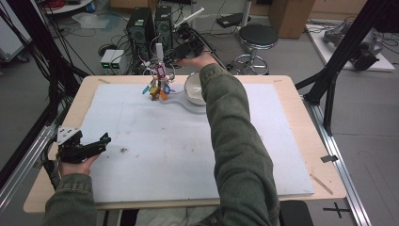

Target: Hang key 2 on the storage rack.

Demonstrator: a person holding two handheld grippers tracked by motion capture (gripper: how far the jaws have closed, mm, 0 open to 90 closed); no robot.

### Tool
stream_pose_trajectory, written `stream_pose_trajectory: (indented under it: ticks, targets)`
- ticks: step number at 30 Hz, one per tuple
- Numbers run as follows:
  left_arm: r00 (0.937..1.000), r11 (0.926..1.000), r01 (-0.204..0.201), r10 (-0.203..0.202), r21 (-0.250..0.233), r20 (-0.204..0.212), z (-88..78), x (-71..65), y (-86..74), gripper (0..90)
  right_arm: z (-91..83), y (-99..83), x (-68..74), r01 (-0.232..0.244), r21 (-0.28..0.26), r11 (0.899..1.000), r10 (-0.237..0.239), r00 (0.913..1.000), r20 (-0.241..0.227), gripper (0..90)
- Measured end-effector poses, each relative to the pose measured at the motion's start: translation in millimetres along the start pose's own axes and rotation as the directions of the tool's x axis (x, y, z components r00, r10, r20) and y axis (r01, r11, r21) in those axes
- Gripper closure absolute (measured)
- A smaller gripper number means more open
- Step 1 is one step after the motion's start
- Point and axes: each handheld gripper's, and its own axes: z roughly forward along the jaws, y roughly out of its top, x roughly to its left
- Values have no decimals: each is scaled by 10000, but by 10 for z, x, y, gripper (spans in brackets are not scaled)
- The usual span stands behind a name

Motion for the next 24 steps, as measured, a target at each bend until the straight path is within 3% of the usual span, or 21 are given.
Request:
stream_pose_trajectory:
  ticks: [4,14,24]
  targets:
    - [10000,10000,18,-18,-26,-8,3,-3,-2,17,-14,-69,-28,-162,15,9999,162,9999,20,8]
    - [10000,10000,-36,36,-4,4,10,-10,3,17,-105,-289,-52,77,140,9999,-80,9998,169,8]
    - [9999,9999,-118,117,43,108,47,-42,14,17,-347,-467,-77,146,163,9998,-157,9977,658,8]
